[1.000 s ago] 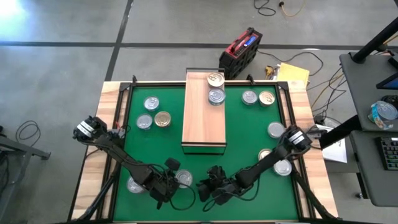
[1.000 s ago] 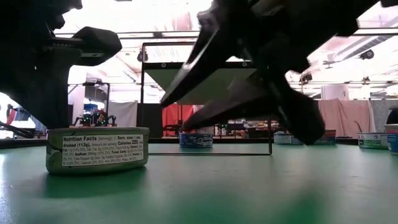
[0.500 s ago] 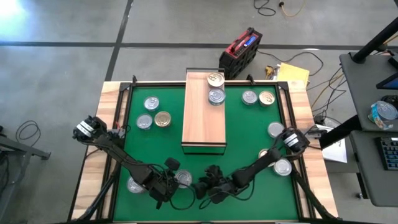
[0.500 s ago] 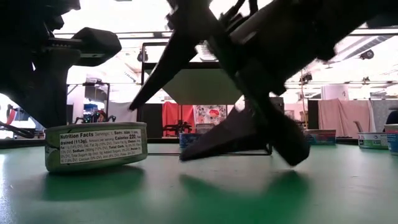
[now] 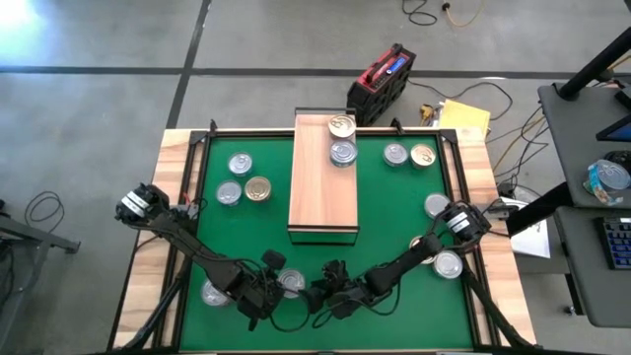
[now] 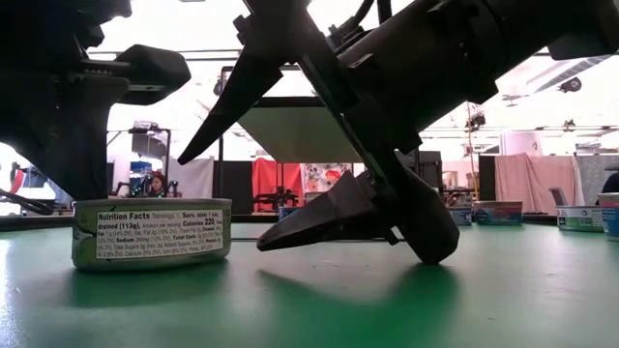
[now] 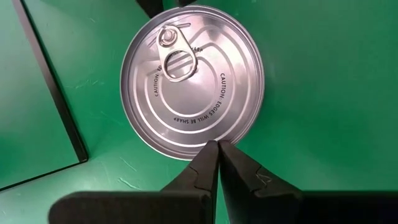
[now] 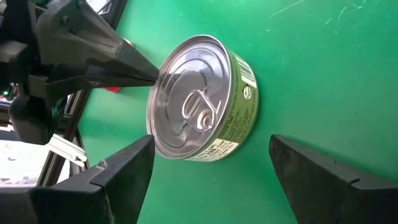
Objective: Stack canned seafood by type on shelf
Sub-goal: Put the bottom green tuna can on the shelf
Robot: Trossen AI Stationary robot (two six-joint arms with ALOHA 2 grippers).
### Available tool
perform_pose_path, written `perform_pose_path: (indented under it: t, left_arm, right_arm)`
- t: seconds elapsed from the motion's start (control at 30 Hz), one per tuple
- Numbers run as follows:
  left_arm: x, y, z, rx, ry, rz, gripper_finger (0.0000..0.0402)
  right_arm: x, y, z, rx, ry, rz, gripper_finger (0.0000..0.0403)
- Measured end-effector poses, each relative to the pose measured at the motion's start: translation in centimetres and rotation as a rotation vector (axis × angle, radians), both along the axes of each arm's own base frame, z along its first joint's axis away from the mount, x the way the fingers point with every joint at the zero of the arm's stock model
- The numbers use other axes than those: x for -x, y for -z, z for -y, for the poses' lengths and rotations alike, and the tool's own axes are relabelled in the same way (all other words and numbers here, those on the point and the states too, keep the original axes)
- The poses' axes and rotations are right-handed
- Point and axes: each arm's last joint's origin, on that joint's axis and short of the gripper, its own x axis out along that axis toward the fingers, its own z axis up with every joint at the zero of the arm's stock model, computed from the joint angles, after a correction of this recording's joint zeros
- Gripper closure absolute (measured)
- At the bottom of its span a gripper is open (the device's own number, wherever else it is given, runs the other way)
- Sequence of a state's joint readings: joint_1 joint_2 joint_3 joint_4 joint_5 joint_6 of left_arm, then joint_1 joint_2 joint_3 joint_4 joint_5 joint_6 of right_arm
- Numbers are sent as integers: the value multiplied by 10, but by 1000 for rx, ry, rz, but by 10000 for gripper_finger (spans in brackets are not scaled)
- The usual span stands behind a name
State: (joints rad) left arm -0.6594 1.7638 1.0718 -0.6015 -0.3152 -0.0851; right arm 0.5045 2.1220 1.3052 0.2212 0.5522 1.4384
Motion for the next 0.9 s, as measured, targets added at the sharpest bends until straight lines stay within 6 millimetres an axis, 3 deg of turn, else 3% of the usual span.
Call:
perform_pose_path:
  t: [0.63, 0.9]
  left_arm:
    - [5, 10, -2, 13, -12, -40, 401]
    - [5, 9, -2, 3, 8, -36, 401]
  right_arm:
    - [-12, -6, 10, 83, -41, 5, 84]
    - [-18, -15, 10, 452, -192, -28, 79]
